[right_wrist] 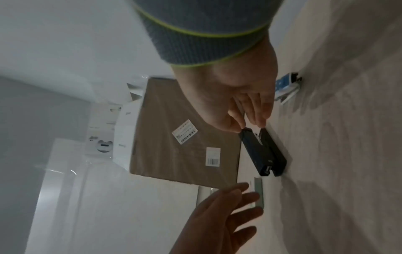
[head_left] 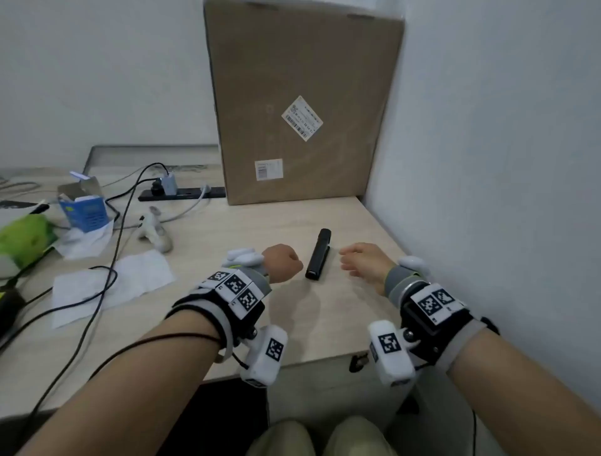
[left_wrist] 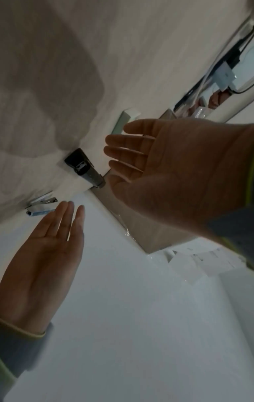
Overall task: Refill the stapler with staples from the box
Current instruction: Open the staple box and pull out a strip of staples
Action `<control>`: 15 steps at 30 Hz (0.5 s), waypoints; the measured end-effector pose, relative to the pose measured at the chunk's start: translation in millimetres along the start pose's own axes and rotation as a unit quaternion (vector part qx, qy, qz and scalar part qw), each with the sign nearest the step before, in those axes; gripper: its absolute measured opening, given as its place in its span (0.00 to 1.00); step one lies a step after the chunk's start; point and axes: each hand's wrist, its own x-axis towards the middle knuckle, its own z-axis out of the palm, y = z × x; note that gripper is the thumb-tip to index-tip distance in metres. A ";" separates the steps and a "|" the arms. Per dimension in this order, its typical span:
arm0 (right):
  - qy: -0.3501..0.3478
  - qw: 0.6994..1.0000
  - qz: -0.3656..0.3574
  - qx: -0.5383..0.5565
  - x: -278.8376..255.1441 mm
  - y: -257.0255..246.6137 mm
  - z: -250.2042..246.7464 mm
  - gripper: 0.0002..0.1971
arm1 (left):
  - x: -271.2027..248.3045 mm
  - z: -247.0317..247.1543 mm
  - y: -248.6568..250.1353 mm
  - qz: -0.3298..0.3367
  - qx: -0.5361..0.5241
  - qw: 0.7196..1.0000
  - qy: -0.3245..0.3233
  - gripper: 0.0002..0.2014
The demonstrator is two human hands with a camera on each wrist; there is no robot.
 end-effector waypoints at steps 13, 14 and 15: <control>0.003 0.993 -0.031 -0.112 68.4 5.0 47.4 0.23 | 32.1 22.0 -11.4 -0.063 -0.390 0.914 -0.087 0.28; 0.002 0.993 -0.035 -0.113 73.3 4.2 49.6 0.26 | 35.5 20.1 -15.8 -0.064 -0.395 0.912 -0.087 0.28; -0.001 0.994 -0.039 -0.107 80.3 4.8 52.9 0.27 | 40.6 18.6 -20.8 -0.065 -0.398 0.911 -0.082 0.27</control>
